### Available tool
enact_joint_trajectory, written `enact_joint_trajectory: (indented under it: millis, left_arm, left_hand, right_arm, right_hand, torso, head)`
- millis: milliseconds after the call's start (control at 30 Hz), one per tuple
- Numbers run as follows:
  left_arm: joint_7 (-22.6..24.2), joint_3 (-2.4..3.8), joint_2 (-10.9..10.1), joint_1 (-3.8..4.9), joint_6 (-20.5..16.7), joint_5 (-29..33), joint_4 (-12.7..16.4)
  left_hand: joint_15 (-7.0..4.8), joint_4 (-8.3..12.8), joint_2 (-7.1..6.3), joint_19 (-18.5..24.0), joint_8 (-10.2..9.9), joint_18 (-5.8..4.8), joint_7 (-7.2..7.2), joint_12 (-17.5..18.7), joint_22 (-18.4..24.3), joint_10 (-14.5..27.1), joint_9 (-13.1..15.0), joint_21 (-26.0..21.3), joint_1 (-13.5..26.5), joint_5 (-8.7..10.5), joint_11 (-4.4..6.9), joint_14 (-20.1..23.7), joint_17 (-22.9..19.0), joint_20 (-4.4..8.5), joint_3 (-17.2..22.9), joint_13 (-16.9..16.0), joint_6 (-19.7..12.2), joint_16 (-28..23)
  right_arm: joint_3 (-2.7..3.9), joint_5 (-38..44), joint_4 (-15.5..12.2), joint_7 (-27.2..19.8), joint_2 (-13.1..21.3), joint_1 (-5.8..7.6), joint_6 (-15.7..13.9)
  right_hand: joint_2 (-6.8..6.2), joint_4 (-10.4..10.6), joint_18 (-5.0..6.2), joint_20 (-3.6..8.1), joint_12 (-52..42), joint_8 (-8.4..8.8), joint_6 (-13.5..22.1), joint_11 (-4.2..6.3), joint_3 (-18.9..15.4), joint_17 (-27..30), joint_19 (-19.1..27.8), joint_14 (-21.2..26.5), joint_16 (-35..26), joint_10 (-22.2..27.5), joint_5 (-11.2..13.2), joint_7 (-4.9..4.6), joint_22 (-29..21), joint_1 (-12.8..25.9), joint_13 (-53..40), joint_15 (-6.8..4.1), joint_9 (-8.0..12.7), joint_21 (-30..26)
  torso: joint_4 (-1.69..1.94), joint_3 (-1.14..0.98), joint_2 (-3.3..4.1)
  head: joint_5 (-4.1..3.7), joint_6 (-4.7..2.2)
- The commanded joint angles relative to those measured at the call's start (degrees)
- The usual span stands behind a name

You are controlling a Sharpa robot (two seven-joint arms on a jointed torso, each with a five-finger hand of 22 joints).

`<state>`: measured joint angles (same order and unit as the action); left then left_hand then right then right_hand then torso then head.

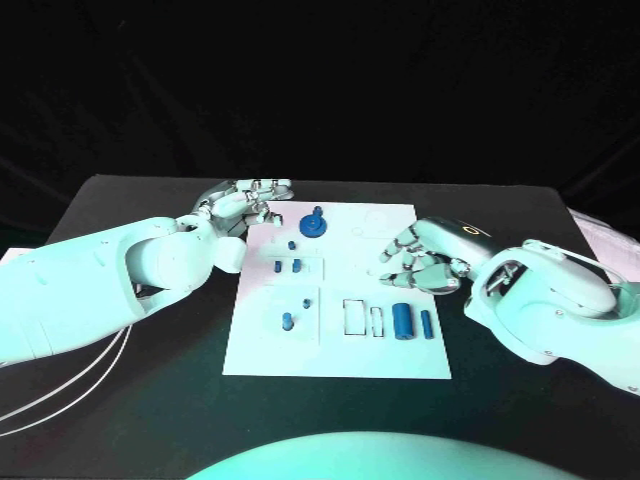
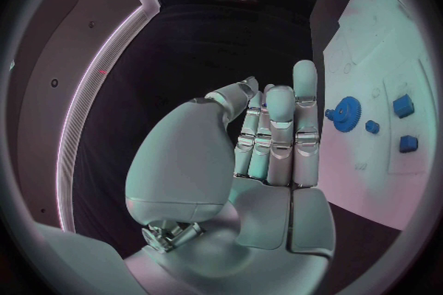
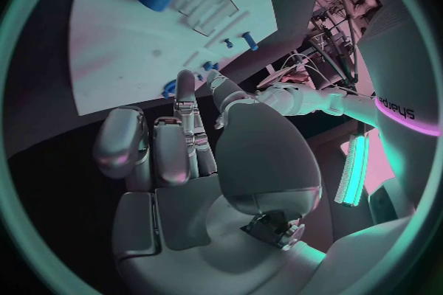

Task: Assemble the parts on the task board

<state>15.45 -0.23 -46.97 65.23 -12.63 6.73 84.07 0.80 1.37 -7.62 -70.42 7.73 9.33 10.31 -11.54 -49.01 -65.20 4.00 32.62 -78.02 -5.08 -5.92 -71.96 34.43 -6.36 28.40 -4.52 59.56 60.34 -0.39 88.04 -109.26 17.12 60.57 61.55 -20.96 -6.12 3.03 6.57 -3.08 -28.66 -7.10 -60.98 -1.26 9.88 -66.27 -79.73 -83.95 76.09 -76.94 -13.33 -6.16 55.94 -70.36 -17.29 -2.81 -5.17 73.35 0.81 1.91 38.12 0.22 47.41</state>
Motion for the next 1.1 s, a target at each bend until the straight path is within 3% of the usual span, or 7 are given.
enact_joint_trajectory:
  millis: [33, 133, 233, 400, 633, 800, 1100]
  left_arm:
    - [0.17, 0.04, -0.08, 0.03, 0.67, 0.01, 0.56]
    - [0.18, 0.04, -0.11, 0.03, 0.64, 0.01, 0.62]
    - [0.20, 0.03, -0.10, 0.03, 0.66, 0.01, 0.60]
    - [0.20, 0.03, -0.08, 0.03, 0.72, 0.01, 0.56]
    - [0.19, -0.03, -0.23, 0.02, 0.71, 0.01, 0.49]
    - [0.19, -0.08, -0.28, 0.02, 0.75, 0.01, 0.43]
    - [0.16, -0.14, -0.26, 0.02, 0.87, 0.01, 0.35]
  left_hand:
    - [-0.05, 0.08, 0.35, 0.37, 0.29, 1.08, -0.10, -0.29, 0.05, 0.35, -0.05, -0.29, -0.07, -0.18, 0.11, 0.25, -0.05, 0.04, -0.39, -0.02, -0.47, -0.19]
    - [-0.04, 0.13, 0.32, 0.38, 0.30, 1.08, -0.08, -0.33, 0.07, 0.43, -0.06, -0.32, -0.07, -0.17, 0.10, 0.32, -0.19, 0.03, -0.46, -0.01, -0.52, -0.25]
    - [-0.04, 0.13, 0.32, 0.38, 0.30, 1.08, -0.08, -0.33, 0.07, 0.43, -0.06, -0.32, -0.07, -0.17, 0.10, 0.32, -0.19, 0.03, -0.46, -0.01, -0.52, -0.25]
    - [-0.04, 0.13, 0.32, 0.38, 0.30, 1.08, -0.08, -0.33, 0.07, 0.43, -0.06, -0.32, -0.07, -0.17, 0.10, 0.32, -0.19, 0.03, -0.46, -0.01, -0.52, -0.25]
    - [-0.04, 0.13, 0.32, 0.38, 0.30, 1.08, -0.08, -0.33, 0.07, 0.43, -0.06, -0.32, -0.07, -0.17, 0.10, 0.32, -0.19, 0.03, -0.46, -0.01, -0.52, -0.25]
    - [-0.04, 0.13, 0.32, 0.38, 0.30, 1.08, -0.08, -0.33, 0.07, 0.43, -0.06, -0.32, -0.07, -0.17, 0.10, 0.32, -0.19, 0.03, -0.46, -0.01, -0.52, -0.25]
    - [-0.04, 0.13, 0.32, 0.38, 0.30, 1.08, -0.08, -0.33, 0.07, 0.43, -0.06, -0.32, -0.07, -0.17, 0.10, 0.32, -0.19, 0.03, -0.46, -0.01, -0.52, -0.25]
  right_arm:
    - [-0.67, -4.58, -1.11, 8.16, 2.59, 0.02, 3.76]
    - [-1.21, -3.84, -1.71, 10.69, 4.07, -0.35, 4.73]
    - [-1.51, -3.16, -1.99, 12.44, 4.50, -0.94, 5.31]
    - [-1.75, -2.46, -2.01, 14.56, 3.99, -2.23, 5.82]
    - [-1.84, -2.09, -1.60, 15.60, 2.35, -3.51, 5.79]
    - [-1.85, -2.06, -1.16, 15.92, 1.38, -4.19, 6.91]
    - [-1.86, -1.60, 0.17, 16.03, -0.92, -5.43, 7.35]
  right_hand:
    - [0.12, 2.45, -0.87, 0.24, -11.70, -0.98, -0.34, 0.64, -2.58, -1.19, -0.11, -3.13, 1.22, 1.55, -2.02, 0.07, 1.42, 1.06, -13.00, -0.33, -0.22, 1.08]
    - [0.41, 4.76, -0.84, 0.33, -19.74, -1.97, 0.00, 0.38, -5.27, -1.87, -0.02, -3.05, 1.98, 3.36, -3.77, 0.19, 2.20, 1.05, -22.65, -0.33, -0.48, 1.66]
    - [0.71, 5.90, -0.93, 0.21, -22.33, -2.37, 0.17, 0.29, -6.35, -2.32, -0.03, -3.07, 2.37, 3.63, -4.27, 0.24, 2.57, 1.12, -25.95, -0.40, -0.58, 1.91]
    - [0.90, 8.27, -0.96, 0.11, -24.69, -3.17, 0.56, 0.17, -8.76, -2.67, 0.07, -3.04, 2.81, 4.54, -4.61, 0.30, 2.92, 1.19, -29.46, -0.45, -0.79, 2.18]
    - [1.04, 11.54, -0.96, 0.05, -26.21, -4.03, 0.92, 0.12, -11.70, -2.71, 0.19, -2.97, 3.04, 4.88, -4.60, 0.37, 3.15, 1.95, -32.21, -0.34, -1.01, 2.36]
    - [1.30, 13.09, -1.00, 0.05, -27.41, -4.63, 0.76, 0.22, -13.07, -2.84, 0.17, -2.99, 3.23, 4.54, -4.56, 0.45, 3.43, 2.08, -34.07, -0.38, -1.23, 2.53]
    - [1.50, 13.53, -1.03, 0.08, -27.97, -5.00, 0.56, 0.27, -13.81, -2.94, 0.14, -2.99, 3.34, 4.36, -4.58, 0.55, 3.65, 2.24, -34.99, -0.42, -1.41, 2.65]
  torso:
    - [-0.49, 0.01, -0.03]
    - [-0.79, -0.10, -0.07]
    - [-0.97, -0.10, -0.13]
    - [-0.82, -0.05, -0.15]
    - [-0.89, -0.01, -0.10]
    - [-0.91, 0.05, -0.13]
    - [-0.88, -0.03, -0.08]
  head:
    - [-0.38, -0.06]
    - [-0.36, -0.13]
    - [-0.38, -0.18]
    - [-0.46, -0.12]
    - [-0.36, -0.15]
    - [-0.41, -0.10]
    - [-0.54, -0.03]
